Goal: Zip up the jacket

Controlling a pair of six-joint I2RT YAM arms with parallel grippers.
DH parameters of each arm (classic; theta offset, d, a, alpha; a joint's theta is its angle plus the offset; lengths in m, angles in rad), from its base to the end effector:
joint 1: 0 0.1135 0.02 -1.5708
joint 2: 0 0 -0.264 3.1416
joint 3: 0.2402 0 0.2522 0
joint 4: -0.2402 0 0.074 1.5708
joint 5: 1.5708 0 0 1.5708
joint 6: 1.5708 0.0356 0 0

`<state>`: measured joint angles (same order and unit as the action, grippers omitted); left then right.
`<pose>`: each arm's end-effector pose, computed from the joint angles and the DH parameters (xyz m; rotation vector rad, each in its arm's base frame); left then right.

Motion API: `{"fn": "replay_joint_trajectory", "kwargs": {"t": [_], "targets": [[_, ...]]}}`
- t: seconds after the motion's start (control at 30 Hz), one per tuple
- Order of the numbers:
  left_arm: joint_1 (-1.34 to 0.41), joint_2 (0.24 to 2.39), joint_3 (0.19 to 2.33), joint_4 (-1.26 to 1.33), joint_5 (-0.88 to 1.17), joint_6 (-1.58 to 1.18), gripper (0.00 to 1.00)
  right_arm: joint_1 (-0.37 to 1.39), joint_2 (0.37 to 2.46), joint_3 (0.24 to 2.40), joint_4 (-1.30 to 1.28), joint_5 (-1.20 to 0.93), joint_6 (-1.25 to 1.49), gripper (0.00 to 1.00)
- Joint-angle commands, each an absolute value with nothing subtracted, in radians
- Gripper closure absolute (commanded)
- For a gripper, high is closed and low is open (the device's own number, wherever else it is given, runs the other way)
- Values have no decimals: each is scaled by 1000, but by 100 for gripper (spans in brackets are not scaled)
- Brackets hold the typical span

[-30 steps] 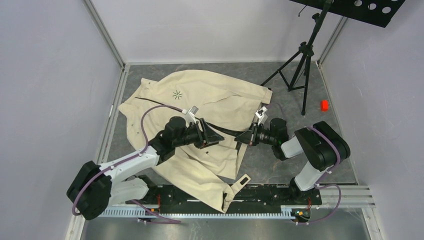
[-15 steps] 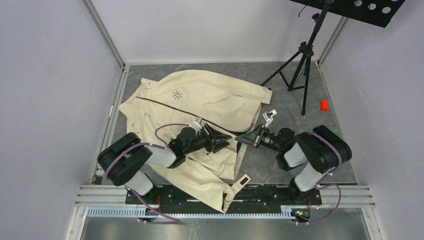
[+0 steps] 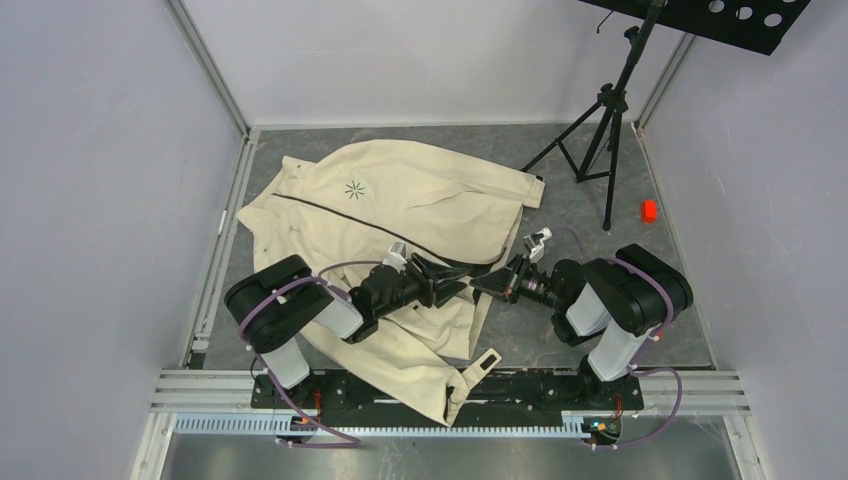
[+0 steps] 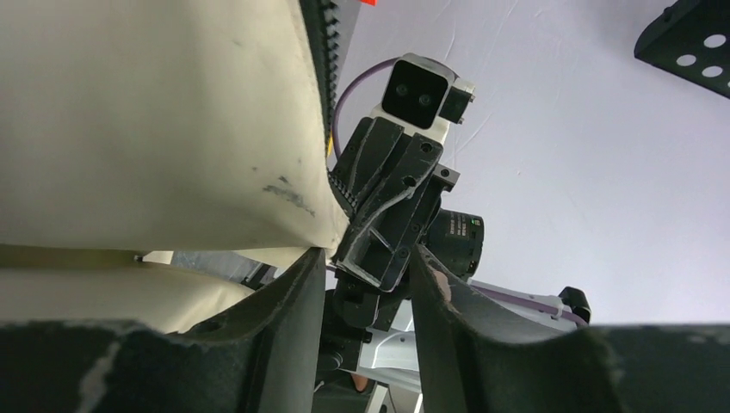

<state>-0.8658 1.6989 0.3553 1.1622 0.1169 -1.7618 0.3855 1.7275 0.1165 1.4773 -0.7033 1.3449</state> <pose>0.1750 -0.2121 0.1305 -0.8727 2.0684 -1.8405 0.1874 0.1009 0.1136 0.3488 2.0413 1.7818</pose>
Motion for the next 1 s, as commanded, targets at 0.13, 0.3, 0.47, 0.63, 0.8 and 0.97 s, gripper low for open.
{"fn": "replay_joint_trajectory", "kwargs": {"t": [0.13,0.3,0.47,0.63,0.8,0.97], "targets": [[-876,1695,336,1183,51,-1815,42,396,1721,107,1930,-704,1365,100],[-877,1722,342,1177,63,-1821,47,399,1710,104,1930,-701,1367,100],[-876,1777,330,1270,34,-1842,63,405,1702,101,1928,-705,1367,100],[-881,1800,363,1285,53,-1826,69,413,1699,94,1912,-704,1351,100],[-880,1786,353,1291,50,-1795,79,416,1696,85,1886,-700,1328,100],[-880,1810,327,1383,52,-1733,92,405,1676,91,1787,-726,1281,91]]}}
